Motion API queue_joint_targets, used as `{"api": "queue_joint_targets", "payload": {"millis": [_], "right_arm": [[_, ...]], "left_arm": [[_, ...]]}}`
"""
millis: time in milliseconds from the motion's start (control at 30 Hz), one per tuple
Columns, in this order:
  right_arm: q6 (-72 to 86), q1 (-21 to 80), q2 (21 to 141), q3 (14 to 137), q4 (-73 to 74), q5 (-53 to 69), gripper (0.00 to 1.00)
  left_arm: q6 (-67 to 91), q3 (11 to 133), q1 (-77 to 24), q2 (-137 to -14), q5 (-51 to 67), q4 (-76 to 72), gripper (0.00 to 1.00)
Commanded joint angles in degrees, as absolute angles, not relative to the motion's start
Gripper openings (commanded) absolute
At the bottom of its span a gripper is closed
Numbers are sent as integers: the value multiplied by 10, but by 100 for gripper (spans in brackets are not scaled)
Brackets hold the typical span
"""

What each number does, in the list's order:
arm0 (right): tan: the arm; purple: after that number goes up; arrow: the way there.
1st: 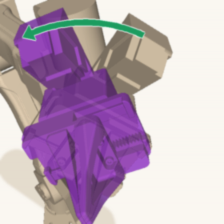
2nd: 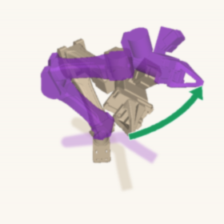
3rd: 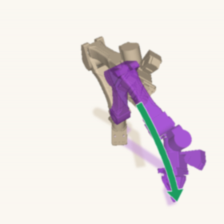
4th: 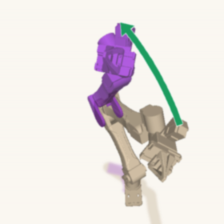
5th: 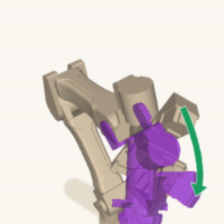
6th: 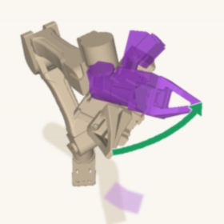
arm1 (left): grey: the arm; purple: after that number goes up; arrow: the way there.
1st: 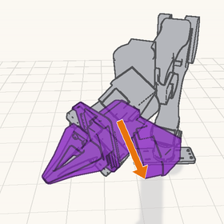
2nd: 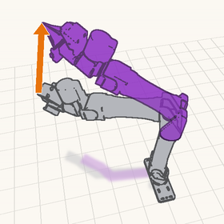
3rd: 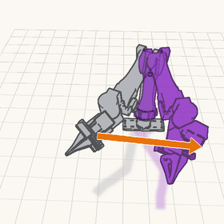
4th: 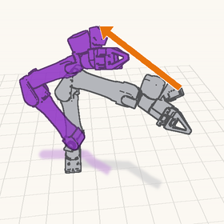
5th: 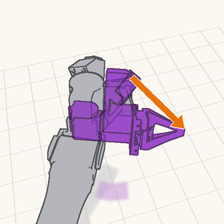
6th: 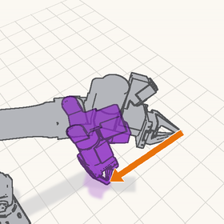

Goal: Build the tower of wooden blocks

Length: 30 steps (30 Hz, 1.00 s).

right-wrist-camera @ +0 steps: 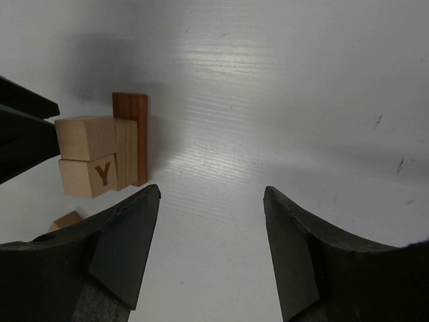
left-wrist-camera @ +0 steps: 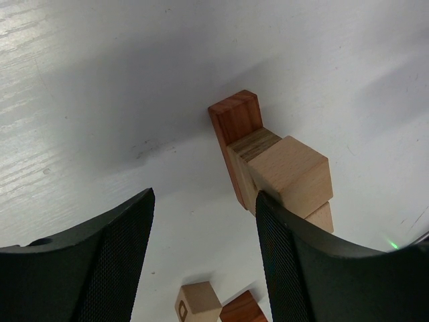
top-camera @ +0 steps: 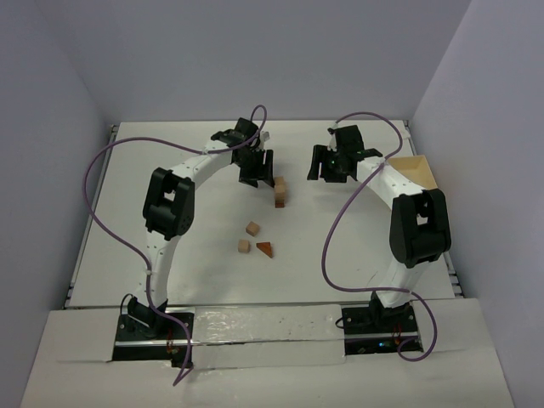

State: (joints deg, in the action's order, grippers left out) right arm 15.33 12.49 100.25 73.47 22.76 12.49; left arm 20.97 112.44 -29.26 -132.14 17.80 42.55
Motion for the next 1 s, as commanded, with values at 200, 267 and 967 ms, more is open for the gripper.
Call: {"api": "queue_joint_targets", "payload": {"millis": [200, 267, 967], "right_arm": [[147, 129, 982, 736, 219, 118, 71], [145, 129, 965, 731, 215, 118, 71], [-134, 184, 703, 552, 201, 178, 82]], "left_arm": [[212, 1119, -290, -1292, 169, 424, 62], [211, 1099, -277, -1255, 162, 414, 52], [63, 770, -223, -900, 288, 334, 93]]}}
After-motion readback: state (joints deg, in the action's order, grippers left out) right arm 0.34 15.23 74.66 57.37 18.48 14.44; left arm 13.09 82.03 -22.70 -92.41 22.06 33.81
